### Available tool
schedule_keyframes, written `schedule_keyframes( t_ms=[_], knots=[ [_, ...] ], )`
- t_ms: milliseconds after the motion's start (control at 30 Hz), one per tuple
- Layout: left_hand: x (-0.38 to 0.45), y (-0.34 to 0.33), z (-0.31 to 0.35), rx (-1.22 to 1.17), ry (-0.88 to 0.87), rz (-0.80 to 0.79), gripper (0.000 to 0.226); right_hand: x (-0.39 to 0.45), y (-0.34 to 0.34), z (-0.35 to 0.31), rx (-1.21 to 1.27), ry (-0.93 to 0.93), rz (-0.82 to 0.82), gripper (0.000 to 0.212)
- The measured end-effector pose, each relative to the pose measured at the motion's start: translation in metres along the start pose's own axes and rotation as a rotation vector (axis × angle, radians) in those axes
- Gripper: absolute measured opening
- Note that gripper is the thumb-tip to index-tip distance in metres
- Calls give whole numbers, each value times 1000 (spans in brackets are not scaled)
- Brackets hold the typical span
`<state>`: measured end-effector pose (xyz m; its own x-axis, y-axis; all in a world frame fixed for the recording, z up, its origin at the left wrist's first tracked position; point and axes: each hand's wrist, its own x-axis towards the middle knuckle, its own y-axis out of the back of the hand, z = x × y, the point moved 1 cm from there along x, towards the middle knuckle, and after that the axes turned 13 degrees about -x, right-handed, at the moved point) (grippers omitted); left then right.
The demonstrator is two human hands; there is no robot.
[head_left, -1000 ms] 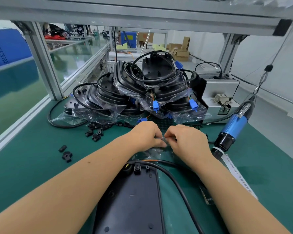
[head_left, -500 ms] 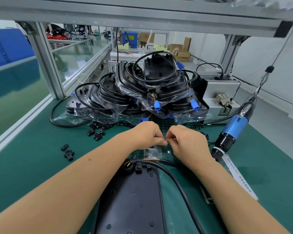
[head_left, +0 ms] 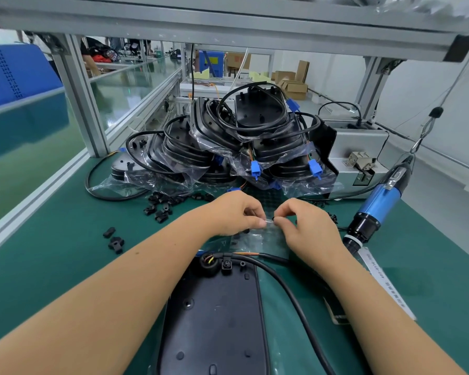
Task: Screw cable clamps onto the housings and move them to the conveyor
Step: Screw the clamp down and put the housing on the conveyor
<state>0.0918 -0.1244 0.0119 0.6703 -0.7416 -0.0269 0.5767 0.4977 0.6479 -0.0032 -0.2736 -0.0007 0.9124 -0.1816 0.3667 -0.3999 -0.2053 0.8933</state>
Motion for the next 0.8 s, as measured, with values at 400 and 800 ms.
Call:
schedule_keyframes(
  t_ms=[400, 800],
  knots=[
    [-63, 20, -20, -133, -37, 280, 17, -27, 60, -64, 652, -24, -434, 17],
    [-131, 14, -46, -517, 20, 526, 18, -78, 39, -128, 167, 155, -477, 15]
  ],
)
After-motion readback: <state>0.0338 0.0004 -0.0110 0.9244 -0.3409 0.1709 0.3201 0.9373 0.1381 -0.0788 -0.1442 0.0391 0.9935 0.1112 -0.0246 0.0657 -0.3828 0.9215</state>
